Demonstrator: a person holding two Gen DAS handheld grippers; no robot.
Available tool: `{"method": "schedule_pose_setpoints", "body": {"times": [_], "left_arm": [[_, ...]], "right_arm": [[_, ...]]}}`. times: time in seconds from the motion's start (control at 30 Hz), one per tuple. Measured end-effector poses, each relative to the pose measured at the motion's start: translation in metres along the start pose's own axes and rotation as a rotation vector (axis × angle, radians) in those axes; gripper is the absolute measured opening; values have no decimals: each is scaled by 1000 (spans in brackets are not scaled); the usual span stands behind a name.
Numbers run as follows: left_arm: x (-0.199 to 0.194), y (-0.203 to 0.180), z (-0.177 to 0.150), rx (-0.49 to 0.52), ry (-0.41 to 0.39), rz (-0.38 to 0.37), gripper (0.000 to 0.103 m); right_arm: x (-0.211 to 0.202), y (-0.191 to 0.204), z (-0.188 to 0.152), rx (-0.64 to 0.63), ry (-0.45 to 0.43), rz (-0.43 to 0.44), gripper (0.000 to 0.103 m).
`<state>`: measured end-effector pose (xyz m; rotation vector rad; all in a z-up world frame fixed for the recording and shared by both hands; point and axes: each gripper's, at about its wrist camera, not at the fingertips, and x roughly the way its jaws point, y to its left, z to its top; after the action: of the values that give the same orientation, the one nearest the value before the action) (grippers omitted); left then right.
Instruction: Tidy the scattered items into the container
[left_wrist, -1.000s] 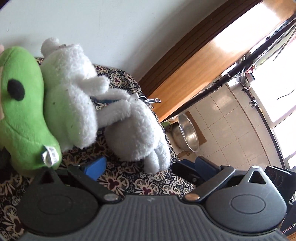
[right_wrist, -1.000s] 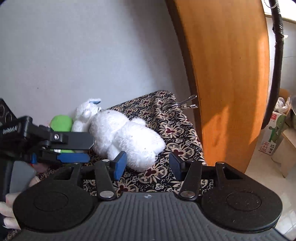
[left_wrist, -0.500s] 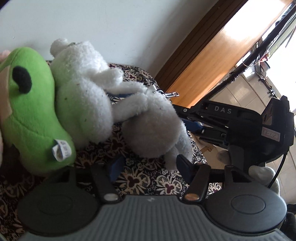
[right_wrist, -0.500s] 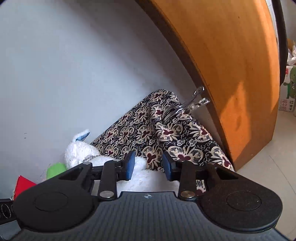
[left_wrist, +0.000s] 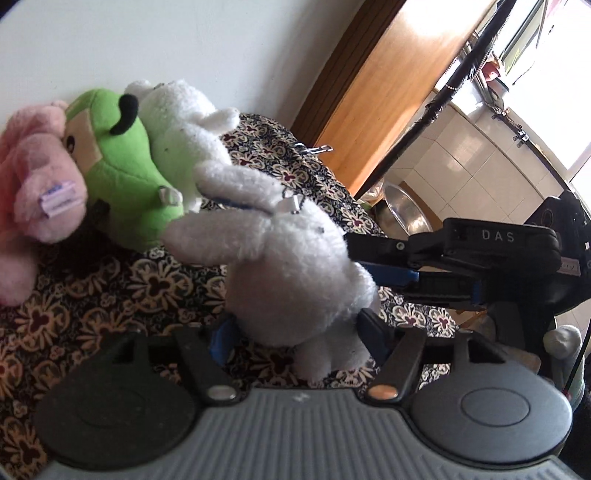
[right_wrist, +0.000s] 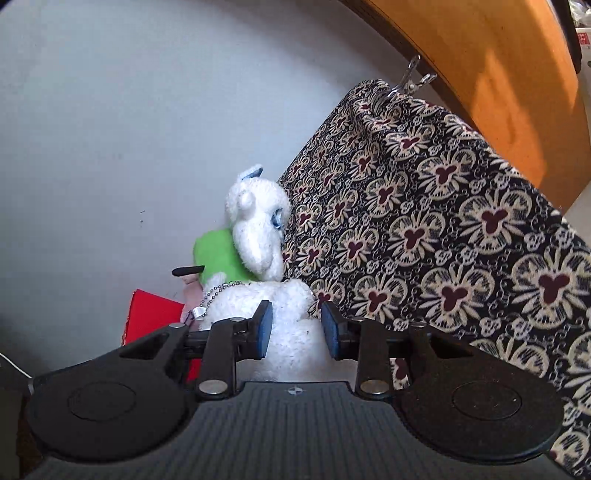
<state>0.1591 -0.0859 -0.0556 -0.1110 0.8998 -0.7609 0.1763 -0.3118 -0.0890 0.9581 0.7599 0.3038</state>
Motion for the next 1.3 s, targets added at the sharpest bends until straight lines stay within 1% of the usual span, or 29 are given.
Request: {"method": "schedule_pose_setpoints", "body": {"times": [0.07, 0.1, 0.2, 0.3, 0.33, 0.37, 0.47, 0.53, 0.57, 0.63, 0.7, 0.77, 0.8, 0.87, 0.93, 0.97, 1.0, 1.07, 1.13, 1.2, 1.3], "left_arm": [[-15, 3, -11, 15, -5, 20, 73], [-20, 5, -15, 7, -6, 30, 74], [-35, 18, -27, -48, -15, 50, 74], [-46, 32, -37, -110, -24, 66, 74], [-49, 35, -39, -117, -21, 67, 74], [-48, 29, -37, -117, -25, 76, 73], [-64, 28, -44, -95, -57, 92, 72], [-79, 30, -47, -96, -94, 84, 72], [-87, 32, -48, -100, -110, 67, 72], [-95, 32, -47, -109, -130, 39, 72], [-96, 35, -47, -125, -134, 29, 71], [-94, 36, -47, -153, -126, -5, 72], [-92, 34, -46, -149, -129, -15, 75], [-90, 23, -41, -116, -136, -34, 77], [-84, 14, -35, -89, -134, -72, 78], [-80, 9, -32, -76, -128, -92, 81], [-76, 4, -29, -62, -125, -105, 86], [-67, -8, -27, -15, -117, -109, 89], [-58, -16, -28, 12, -96, -120, 89], [-50, -19, -32, 10, -71, -134, 89], [-41, -20, -37, 10, -43, -120, 89]], "right_arm": [[3, 3, -11, 15, 27, 33, 33], [6, 4, -19, 18, 46, 42, 33], [18, 14, -38, -6, 99, 51, 34], [31, 20, -55, 2, 136, 64, 35], [34, 23, -59, 1, 144, 64, 36], [37, 26, -62, -8, 146, 63, 37], [39, 39, -70, -42, 148, 61, 38], [43, 48, -72, -68, 149, 51, 38], [45, 51, -73, -79, 150, 39, 38], [47, 52, -74, -74, 141, 24, 44], [46, 51, -76, -58, 135, 8, 44], [42, 49, -79, -65, 109, -23, 44], [40, 51, -79, -81, 90, -42, 44], [32, 54, -78, -124, 43, -89, 44], [23, 56, -76, -148, -5, -126, 44], [17, 55, -73, -154, -36, -146, 45], [12, 54, -71, -152, -56, -154, 47], [3, 49, -66, -141, -85, -160, 50], [-3, 43, -63, -135, -98, -171, 52], [-6, 39, -63, -138, -109, -178, 52], [-8, 34, -62, -140, -116, -163, 54]]}}
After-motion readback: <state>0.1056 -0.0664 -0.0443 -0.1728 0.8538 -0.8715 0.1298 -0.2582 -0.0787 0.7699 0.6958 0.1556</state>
